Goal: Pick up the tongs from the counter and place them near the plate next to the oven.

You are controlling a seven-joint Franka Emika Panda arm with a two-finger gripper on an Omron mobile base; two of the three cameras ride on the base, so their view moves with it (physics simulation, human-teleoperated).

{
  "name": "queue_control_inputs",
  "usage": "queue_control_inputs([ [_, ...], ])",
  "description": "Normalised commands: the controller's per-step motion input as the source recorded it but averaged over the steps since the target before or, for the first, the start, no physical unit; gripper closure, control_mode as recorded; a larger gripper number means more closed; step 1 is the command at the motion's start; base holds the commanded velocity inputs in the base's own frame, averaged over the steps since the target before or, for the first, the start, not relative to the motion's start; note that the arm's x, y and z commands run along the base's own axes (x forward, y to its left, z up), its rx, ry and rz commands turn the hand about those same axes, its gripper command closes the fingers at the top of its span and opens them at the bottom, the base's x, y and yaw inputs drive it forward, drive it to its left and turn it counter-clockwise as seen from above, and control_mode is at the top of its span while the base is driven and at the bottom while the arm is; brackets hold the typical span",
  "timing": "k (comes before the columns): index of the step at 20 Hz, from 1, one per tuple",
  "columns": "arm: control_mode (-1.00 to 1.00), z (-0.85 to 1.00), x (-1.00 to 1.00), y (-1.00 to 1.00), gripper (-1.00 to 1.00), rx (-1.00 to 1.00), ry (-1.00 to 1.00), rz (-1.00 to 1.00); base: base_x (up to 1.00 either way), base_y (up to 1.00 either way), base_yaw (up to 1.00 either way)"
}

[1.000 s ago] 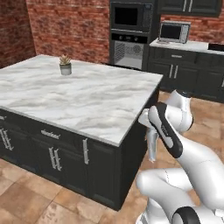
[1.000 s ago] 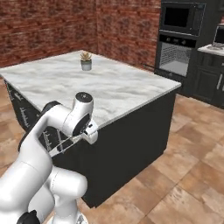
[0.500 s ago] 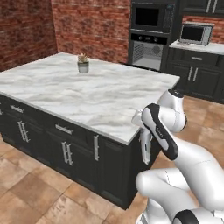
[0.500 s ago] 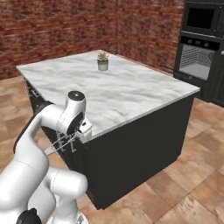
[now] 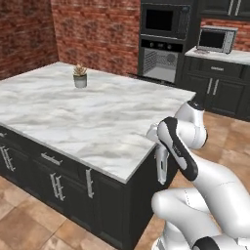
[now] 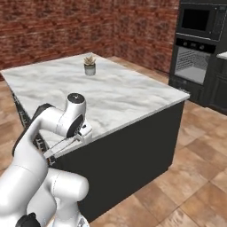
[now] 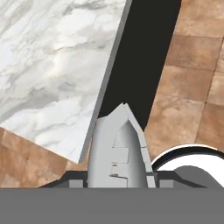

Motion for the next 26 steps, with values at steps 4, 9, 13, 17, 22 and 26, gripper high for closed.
queue_control_inputs([
  [4, 1.00, 0.00, 0.00, 0.00, 1.00, 0.00, 0.00, 0.00, 0.55, -0.54, 0.00],
  [9, 1.00, 0.00, 0.00, 0.00, 1.00, 0.00, 0.00, 0.00, 0.55, -0.52, 0.00],
  [13, 1.00, 0.00, 0.00, 0.00, 1.00, 0.00, 0.00, 0.00, 0.54, -0.52, 0.00],
  [17, 1.00, 0.00, 0.00, 0.00, 1.00, 0.00, 0.00, 0.00, 0.51, -0.52, 0.00],
  [22, 1.00, 0.00, 0.00, 0.00, 1.00, 0.00, 0.00, 0.00, 0.55, -0.49, 0.00],
  [26, 1.00, 0.00, 0.00, 0.00, 1.00, 0.00, 0.00, 0.00, 0.55, -0.50, 0.00],
])
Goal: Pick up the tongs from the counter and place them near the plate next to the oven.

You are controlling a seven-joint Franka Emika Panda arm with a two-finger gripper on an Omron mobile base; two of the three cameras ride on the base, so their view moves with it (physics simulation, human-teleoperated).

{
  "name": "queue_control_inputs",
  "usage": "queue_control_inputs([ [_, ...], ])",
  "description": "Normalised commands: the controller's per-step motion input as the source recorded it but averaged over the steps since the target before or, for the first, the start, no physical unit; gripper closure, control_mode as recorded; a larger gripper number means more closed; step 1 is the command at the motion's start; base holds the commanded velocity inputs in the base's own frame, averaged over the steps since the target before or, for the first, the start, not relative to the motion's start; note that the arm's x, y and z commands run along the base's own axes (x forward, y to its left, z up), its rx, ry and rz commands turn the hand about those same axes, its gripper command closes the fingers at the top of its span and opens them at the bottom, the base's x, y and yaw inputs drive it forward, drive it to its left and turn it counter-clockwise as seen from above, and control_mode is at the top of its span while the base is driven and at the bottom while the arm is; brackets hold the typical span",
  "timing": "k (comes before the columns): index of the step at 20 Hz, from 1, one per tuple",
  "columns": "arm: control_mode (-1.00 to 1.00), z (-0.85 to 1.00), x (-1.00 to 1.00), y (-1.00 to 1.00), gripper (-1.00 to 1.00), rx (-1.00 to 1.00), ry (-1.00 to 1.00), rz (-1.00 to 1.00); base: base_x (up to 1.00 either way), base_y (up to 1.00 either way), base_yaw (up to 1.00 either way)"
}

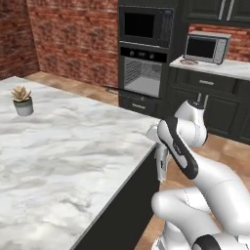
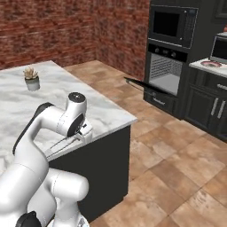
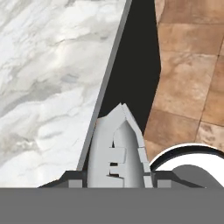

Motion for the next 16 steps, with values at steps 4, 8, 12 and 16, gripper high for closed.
queue_control_inputs([
  [4, 1.00, 0.00, 0.00, 0.00, 1.00, 0.00, 0.00, 0.00, 0.54, -0.51, 0.00],
  [8, 1.00, 0.00, 0.00, 0.00, 1.00, 0.00, 0.00, 0.00, 0.52, -0.52, 0.00],
  [12, 1.00, 0.00, 0.00, 0.00, 1.00, 0.00, 0.00, 0.00, 0.50, -0.52, 0.00],
  [16, 1.00, 0.00, 0.00, 0.00, 1.00, 0.00, 0.00, 0.00, 0.49, -0.53, 0.00],
])
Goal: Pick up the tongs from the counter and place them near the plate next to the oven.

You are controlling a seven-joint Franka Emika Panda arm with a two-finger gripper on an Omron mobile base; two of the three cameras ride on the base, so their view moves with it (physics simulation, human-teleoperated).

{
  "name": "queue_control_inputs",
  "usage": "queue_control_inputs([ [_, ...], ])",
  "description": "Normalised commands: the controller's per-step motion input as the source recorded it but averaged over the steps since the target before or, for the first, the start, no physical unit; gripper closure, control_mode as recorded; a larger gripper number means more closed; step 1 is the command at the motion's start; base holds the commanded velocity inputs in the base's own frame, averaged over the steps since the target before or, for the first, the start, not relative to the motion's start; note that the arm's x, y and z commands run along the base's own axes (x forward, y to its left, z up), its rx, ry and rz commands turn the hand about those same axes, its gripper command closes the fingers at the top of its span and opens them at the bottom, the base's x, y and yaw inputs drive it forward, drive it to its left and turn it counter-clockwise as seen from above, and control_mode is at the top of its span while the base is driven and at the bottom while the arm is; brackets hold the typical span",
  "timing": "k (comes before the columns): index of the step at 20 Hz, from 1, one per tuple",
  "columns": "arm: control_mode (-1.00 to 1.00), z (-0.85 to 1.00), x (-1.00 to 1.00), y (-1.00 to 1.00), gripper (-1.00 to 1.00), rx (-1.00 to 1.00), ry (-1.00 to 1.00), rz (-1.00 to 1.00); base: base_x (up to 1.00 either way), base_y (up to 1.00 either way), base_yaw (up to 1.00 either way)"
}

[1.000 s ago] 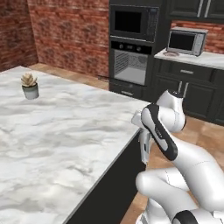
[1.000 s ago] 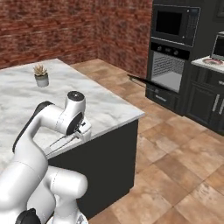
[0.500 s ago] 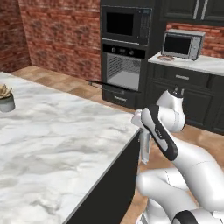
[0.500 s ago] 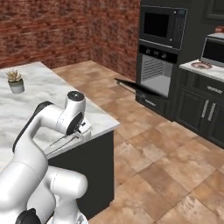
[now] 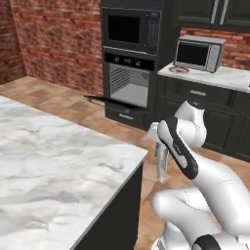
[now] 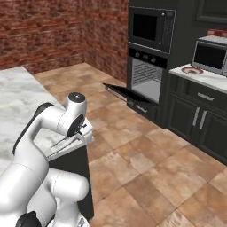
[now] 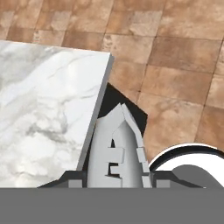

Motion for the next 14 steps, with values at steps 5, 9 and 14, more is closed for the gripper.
queue_control_inputs([
  [5, 1.00, 0.00, 0.00, 0.00, 1.00, 0.00, 0.00, 0.00, 0.49, -0.52, 0.00],
  [9, 1.00, 0.00, 0.00, 0.00, 1.00, 0.00, 0.00, 0.00, 0.50, -0.52, 0.00],
  [14, 1.00, 0.00, 0.00, 0.00, 1.00, 0.00, 0.00, 0.00, 0.53, -0.52, 0.00],
])
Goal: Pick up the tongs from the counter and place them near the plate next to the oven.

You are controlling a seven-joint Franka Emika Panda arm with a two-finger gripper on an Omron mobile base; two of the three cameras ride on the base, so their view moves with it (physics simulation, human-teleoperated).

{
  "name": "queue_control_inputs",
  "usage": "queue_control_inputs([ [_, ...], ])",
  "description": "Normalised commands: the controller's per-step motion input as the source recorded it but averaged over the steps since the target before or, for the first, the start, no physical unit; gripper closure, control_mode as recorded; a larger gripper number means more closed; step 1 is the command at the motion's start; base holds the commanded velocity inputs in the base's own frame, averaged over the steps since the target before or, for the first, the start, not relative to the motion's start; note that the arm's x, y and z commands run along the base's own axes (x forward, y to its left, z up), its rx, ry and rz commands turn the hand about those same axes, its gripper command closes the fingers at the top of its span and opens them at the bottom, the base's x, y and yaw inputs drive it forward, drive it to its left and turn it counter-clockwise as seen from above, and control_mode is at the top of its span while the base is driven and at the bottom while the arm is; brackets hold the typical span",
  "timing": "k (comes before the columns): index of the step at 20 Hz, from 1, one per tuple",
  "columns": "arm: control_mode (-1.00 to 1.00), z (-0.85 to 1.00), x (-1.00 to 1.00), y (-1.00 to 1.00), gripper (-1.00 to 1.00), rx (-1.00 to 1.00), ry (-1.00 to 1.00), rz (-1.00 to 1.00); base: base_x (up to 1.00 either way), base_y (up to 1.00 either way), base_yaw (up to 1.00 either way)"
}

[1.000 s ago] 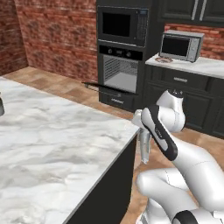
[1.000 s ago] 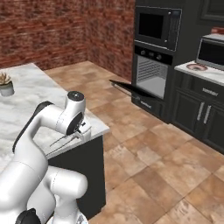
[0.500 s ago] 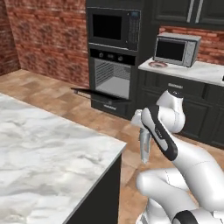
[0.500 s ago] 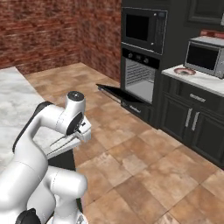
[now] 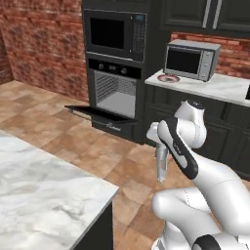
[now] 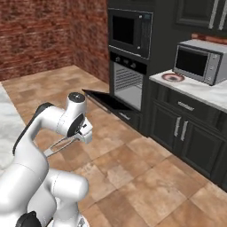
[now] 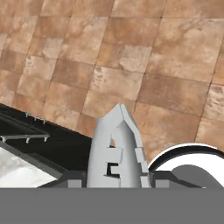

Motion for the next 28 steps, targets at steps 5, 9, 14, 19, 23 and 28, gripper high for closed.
queue_control_inputs([
  [5, 1.00, 0.00, 0.00, 0.00, 1.00, 0.00, 0.00, 0.00, 0.63, -0.47, 0.00],
  [9, 1.00, 0.00, 0.00, 0.00, 1.00, 0.00, 0.00, 0.00, 0.63, -0.46, 0.00],
  [14, 1.00, 0.00, 0.00, 0.00, 1.00, 0.00, 0.00, 0.00, 0.65, -0.45, 0.00],
  [19, 1.00, 0.00, 0.00, 0.00, 1.00, 0.00, 0.00, 0.00, 0.73, -0.38, 0.01],
  [23, 1.00, 0.00, 0.00, 0.00, 1.00, 0.00, 0.00, 0.00, 0.86, -0.23, 0.02],
  [28, 1.00, 0.00, 0.00, 0.00, 1.00, 0.00, 0.00, 0.00, 0.93, 0.03, 0.01],
])
